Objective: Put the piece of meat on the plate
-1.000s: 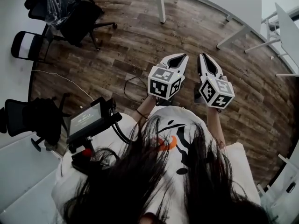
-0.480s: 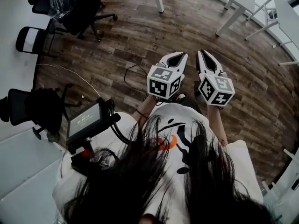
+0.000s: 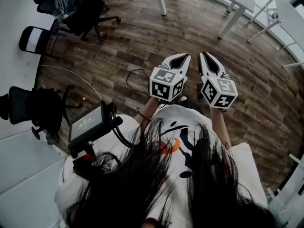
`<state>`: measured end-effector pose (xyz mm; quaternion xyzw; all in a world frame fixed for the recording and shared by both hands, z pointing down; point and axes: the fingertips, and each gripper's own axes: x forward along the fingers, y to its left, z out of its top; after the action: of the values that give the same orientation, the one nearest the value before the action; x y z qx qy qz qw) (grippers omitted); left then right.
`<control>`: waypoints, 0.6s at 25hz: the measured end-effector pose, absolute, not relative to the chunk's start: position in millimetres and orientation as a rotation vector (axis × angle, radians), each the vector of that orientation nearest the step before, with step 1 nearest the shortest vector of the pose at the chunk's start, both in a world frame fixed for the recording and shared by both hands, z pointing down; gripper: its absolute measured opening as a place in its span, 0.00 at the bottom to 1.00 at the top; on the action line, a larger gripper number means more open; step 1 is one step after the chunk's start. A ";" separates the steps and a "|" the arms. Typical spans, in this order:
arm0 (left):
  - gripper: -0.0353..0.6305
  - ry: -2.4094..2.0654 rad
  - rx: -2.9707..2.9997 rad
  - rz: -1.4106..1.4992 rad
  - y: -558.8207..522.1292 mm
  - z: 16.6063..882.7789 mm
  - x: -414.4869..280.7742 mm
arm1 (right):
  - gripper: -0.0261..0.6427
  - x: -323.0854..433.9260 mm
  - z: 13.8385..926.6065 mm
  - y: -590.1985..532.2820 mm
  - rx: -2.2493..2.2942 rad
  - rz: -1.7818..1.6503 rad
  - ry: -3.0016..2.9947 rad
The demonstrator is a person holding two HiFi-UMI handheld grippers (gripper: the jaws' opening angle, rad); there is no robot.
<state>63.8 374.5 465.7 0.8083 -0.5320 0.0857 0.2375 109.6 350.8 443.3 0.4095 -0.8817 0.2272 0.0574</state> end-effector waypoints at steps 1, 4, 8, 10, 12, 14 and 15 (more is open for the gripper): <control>0.06 -1.463 2.223 0.234 384.0 462.8 70.2 | 0.10 115.5 440.5 360.6 1.241 0.681 -2.681; 0.06 -1.472 2.237 0.232 394.0 457.5 76.9 | 0.10 122.1 436.7 371.7 1.241 0.670 -2.692; 0.06 -1.476 2.238 0.233 390.6 457.6 74.2 | 0.10 120.4 436.6 368.3 1.243 0.667 -2.694; 0.06 -1.475 2.238 0.235 390.9 458.3 73.7 | 0.10 119.5 436.5 368.3 1.242 0.666 -2.697; 0.06 -1.474 2.241 0.236 390.9 458.4 73.9 | 0.10 118.9 436.7 368.3 1.241 0.665 -2.698; 0.06 -1.471 2.246 0.237 390.7 458.2 74.6 | 0.10 119.0 437.0 368.1 1.244 0.664 -2.698; 0.06 -1.470 2.248 0.238 390.7 458.1 75.0 | 0.10 119.2 437.1 368.0 1.245 0.663 -2.697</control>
<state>75.0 390.7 458.1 0.8132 -0.5316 0.0860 0.2207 119.2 368.0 437.1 0.4086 -0.8850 0.2177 0.0487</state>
